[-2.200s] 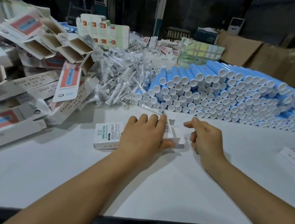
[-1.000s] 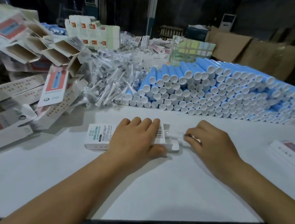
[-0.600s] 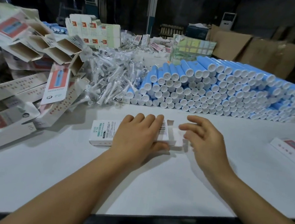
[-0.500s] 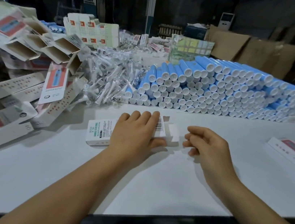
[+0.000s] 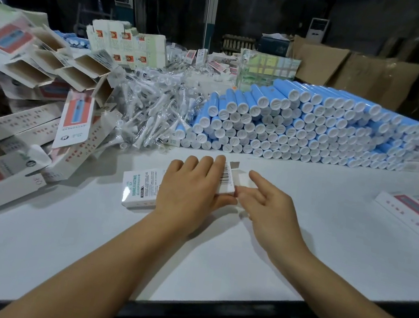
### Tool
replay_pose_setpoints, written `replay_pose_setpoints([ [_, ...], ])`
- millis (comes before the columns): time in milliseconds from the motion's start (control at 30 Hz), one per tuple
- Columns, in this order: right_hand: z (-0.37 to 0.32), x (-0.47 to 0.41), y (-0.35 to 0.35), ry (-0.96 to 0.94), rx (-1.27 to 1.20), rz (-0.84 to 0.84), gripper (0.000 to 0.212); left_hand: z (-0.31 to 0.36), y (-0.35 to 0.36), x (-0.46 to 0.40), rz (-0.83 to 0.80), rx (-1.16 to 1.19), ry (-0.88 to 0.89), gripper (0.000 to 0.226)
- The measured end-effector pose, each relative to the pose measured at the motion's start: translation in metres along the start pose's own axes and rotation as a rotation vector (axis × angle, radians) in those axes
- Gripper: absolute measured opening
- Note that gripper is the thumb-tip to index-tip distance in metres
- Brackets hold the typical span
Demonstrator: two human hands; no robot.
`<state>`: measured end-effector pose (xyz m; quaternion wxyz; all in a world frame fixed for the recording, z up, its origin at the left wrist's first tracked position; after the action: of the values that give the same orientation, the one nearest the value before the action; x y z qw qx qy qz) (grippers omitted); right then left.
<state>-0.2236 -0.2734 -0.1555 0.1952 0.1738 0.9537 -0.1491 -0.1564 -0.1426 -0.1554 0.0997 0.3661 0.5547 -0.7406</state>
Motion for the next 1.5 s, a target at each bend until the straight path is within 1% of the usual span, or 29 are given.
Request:
replay_pose_setpoints([
  [133, -0.004, -0.020, 0.002, -0.017, 0.136, -0.045, 0.069, 0.003, -0.002, 0.000, -0.005, -0.006, 0.009, 0.080],
  [200, -0.005, -0.024, 0.009, -0.016, 0.195, -0.057, 0.066, 0.003, -0.004, 0.000, 0.000, -0.008, 0.010, 0.080],
  [233, -0.006, -0.025, 0.012, -0.017, 0.211, -0.049, 0.060, 0.003, -0.004, 0.000, 0.005, -0.014, 0.008, 0.080],
  [333, -0.003, -0.021, 0.020, -0.043, 0.191, 0.017, 0.026, 0.000, -0.006, 0.001, -0.002, -0.027, 0.001, 0.076],
  [367, -0.002, -0.020, 0.022, -0.056, 0.190, 0.029, 0.018, 0.000, -0.006, 0.001, -0.005, -0.030, 0.001, 0.075],
  [467, 0.000, -0.017, 0.028, -0.085, 0.228, 0.046, 0.008, 0.002, -0.005, 0.002, -0.013, -0.049, 0.009, 0.070],
  [600, -0.003, -0.016, 0.033, -0.098, 0.268, 0.082, 0.011, 0.001, -0.005, 0.001, -0.008, -0.065, -0.003, 0.062],
  [700, -0.005, -0.017, 0.032, -0.115, 0.258, 0.045, 0.013, -0.002, -0.005, 0.000, -0.009, -0.047, -0.026, 0.068],
  [733, -0.004, -0.018, 0.030, -0.114, 0.258, 0.053, 0.019, -0.003, -0.005, -0.001, -0.010, -0.038, -0.033, 0.072],
  [767, -0.003, -0.018, 0.027, -0.094, 0.247, 0.101, 0.031, -0.003, -0.005, -0.001, -0.008, -0.030, -0.040, 0.074],
  [800, -0.001, -0.020, 0.022, -0.038, 0.207, 0.186, 0.044, -0.003, -0.004, -0.002, -0.002, -0.021, -0.051, 0.077],
  [833, 0.001, -0.022, 0.018, 0.059, 0.118, 0.278, 0.054, -0.003, -0.004, -0.003, 0.005, -0.008, -0.063, 0.079],
  [867, 0.002, -0.025, 0.014, 0.188, -0.037, 0.349, 0.058, -0.003, -0.004, -0.004, 0.011, 0.006, -0.073, 0.080],
  [900, 0.001, -0.028, 0.013, 0.332, -0.266, 0.370, 0.053, -0.003, -0.004, -0.005, 0.016, 0.016, -0.080, 0.080],
  [967, -0.003, -0.028, 0.019, 0.586, -0.790, 0.268, 0.030, -0.001, -0.003, -0.006, 0.024, 0.019, -0.076, 0.079],
  [1000, -0.006, -0.025, 0.024, 0.634, -0.961, 0.217, 0.026, 0.000, -0.003, -0.006, 0.024, 0.012, -0.069, 0.079],
  [1033, -0.008, -0.024, 0.029, 0.618, -1.058, 0.167, 0.029, 0.001, -0.004, -0.006, 0.020, 0.001, -0.064, 0.080],
  [1067, -0.008, -0.024, 0.034, 0.569, -1.103, 0.137, 0.033, 0.003, -0.004, -0.005, 0.017, -0.010, -0.061, 0.081],
  [1100, -0.008, -0.024, 0.038, 0.515, -1.109, 0.124, 0.032, 0.004, -0.005, -0.005, 0.014, -0.014, -0.054, 0.081],
  [1167, -0.007, -0.025, 0.040, 0.398, -0.980, 0.154, 0.017, 0.005, -0.005, -0.004, -0.001, -0.009, -0.025, 0.079],
  [1233, -0.002, -0.025, 0.039, 0.277, -0.824, 0.197, 0.020, 0.006, -0.005, -0.002, -0.016, -0.007, 0.004, 0.076],
  [1300, 0.005, -0.024, 0.037, 0.178, -0.669, 0.213, 0.018, 0.006, -0.007, -0.002, -0.019, 0.002, 0.025, 0.074],
  [1367, 0.006, -0.022, 0.034, 0.080, -0.430, 0.222, 0.014, 0.006, -0.011, -0.003, -0.030, 0.024, 0.030, 0.073],
  [1433, 0.004, -0.019, 0.033, -0.033, -0.183, 0.196, 0.018, 0.006, -0.014, -0.003, -0.043, 0.037, 0.029, 0.071],
  [1500, 0.001, -0.016, 0.036, -0.182, 0.073, 0.125, 0.035, 0.005, -0.015, -0.002, -0.052, 0.039, 0.030, 0.063],
])
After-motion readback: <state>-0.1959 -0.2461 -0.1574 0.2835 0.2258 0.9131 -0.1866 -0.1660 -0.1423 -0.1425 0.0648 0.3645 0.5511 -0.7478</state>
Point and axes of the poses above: each hand's wrist, its own x-axis away from the middle knuckle, its own y-axis out of the palm, z = x × y, the point moved 1 cm from there along -x, towards the middle knuckle, and after that the axes turned 14 degrees about -y, right-handed, at the moved point
